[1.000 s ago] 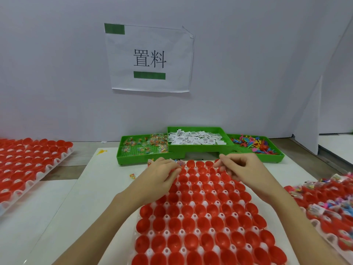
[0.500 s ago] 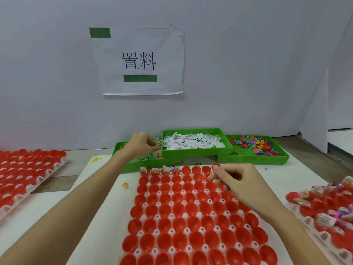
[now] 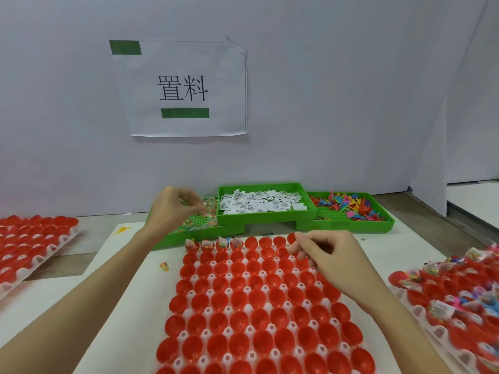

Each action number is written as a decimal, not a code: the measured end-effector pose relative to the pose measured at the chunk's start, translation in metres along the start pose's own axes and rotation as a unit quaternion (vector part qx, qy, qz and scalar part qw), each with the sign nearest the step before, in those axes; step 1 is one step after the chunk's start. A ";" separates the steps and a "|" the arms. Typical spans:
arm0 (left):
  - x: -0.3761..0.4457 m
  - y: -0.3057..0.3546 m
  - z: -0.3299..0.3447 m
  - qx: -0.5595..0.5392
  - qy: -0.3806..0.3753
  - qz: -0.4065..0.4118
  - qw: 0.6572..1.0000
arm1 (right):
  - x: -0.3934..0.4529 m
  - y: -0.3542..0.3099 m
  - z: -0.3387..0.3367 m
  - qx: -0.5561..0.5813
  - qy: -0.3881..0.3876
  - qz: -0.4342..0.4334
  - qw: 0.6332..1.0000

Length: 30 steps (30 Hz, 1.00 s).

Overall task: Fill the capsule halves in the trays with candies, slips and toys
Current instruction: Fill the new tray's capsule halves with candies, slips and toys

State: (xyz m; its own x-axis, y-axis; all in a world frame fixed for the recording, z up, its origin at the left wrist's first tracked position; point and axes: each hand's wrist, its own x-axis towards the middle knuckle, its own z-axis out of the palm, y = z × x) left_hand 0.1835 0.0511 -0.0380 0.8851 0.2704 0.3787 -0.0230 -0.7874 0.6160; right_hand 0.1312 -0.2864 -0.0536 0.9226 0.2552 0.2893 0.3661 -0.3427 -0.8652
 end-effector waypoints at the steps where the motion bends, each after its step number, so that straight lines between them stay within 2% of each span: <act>1: -0.017 0.003 -0.006 -0.030 0.013 0.001 0.999 | 0.000 0.000 0.000 -0.004 0.001 0.002 1.000; 7: -0.140 0.013 -0.026 -0.211 0.013 -0.043 0.977 | -0.001 -0.001 0.003 -0.041 0.006 0.002 0.999; 11: -0.168 0.016 -0.027 -0.282 0.015 -0.052 0.958 | 0.001 -0.006 0.004 -0.070 0.029 -0.029 0.997; 15: -0.172 0.014 -0.026 -0.280 0.016 -0.028 0.959 | 0.024 -0.007 0.011 -0.130 0.053 -0.047 0.989; 20: -0.175 0.014 -0.025 -0.280 0.043 -0.004 0.959 | 0.087 -0.006 0.028 -0.244 0.040 -0.042 0.968; 25: -0.175 0.012 -0.026 -0.273 0.057 0.004 0.960 | 0.145 -0.004 0.050 -0.340 -0.023 0.030 0.940; 30: -0.173 0.011 -0.029 -0.281 0.067 -0.005 0.957 | 0.173 -0.001 0.067 -0.434 -0.073 0.091 0.893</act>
State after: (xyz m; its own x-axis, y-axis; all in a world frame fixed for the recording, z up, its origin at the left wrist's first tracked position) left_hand 0.0171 0.0120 -0.0771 0.8204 0.3740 0.4326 -0.2942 -0.3727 0.8801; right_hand 0.2821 -0.1809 -0.0299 0.9738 0.2181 0.0652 0.2273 -0.9460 -0.2310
